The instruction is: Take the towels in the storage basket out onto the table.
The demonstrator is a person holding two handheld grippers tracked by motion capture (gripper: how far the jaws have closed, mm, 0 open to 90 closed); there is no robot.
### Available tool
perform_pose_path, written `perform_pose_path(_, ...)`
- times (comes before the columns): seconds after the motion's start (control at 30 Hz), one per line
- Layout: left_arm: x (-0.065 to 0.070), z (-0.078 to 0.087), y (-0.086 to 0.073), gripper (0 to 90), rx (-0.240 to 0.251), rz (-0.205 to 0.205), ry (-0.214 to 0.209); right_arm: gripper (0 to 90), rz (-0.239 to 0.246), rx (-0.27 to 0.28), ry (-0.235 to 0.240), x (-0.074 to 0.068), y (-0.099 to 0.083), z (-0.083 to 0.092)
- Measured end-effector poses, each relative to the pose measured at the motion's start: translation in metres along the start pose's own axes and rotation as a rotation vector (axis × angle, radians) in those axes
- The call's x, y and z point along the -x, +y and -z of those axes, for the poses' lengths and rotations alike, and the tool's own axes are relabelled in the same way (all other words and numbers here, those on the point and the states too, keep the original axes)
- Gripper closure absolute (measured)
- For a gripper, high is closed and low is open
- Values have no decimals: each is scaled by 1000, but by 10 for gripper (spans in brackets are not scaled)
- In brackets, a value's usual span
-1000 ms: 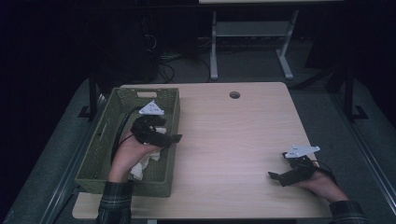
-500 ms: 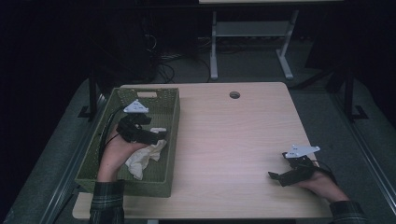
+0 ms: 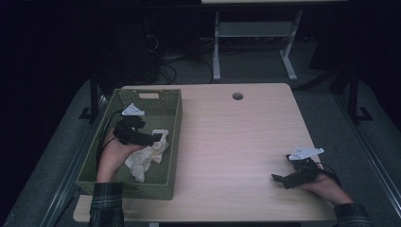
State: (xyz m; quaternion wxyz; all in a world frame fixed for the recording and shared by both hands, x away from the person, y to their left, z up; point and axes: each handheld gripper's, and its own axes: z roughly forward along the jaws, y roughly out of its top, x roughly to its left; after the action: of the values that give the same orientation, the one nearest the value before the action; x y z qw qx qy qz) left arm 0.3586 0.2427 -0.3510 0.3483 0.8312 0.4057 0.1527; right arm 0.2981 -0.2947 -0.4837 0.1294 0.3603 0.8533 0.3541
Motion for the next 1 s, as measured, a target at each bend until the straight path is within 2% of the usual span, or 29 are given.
perform_pose_path(0.2,-9,-13,-11,134,-32,19,13,0,-3,1,0,0,0,0)
perform_pose_path(0.43,-18,-32,-24,134,-110,16,63,0,-3,1,0,0,0,0)
perform_pose_path(0.6,-21,-41,-31,134,-131,33,75,0,-3,1,0,0,0,0)
perform_pose_path(0.63,-22,-46,-33,134,-155,36,79,0,1,0,-1,0,0,0)
perform_pose_path(0.73,-22,-48,-35,133,-177,36,92,0,1,0,-1,0,0,0)
perform_pose_path(0.87,-23,-54,-37,127,-220,43,83,0,2,-2,-1,0,0,0)
perform_pose_path(1.0,-24,-60,-42,123,-268,68,82,0,1,-2,-1,0,0,0)
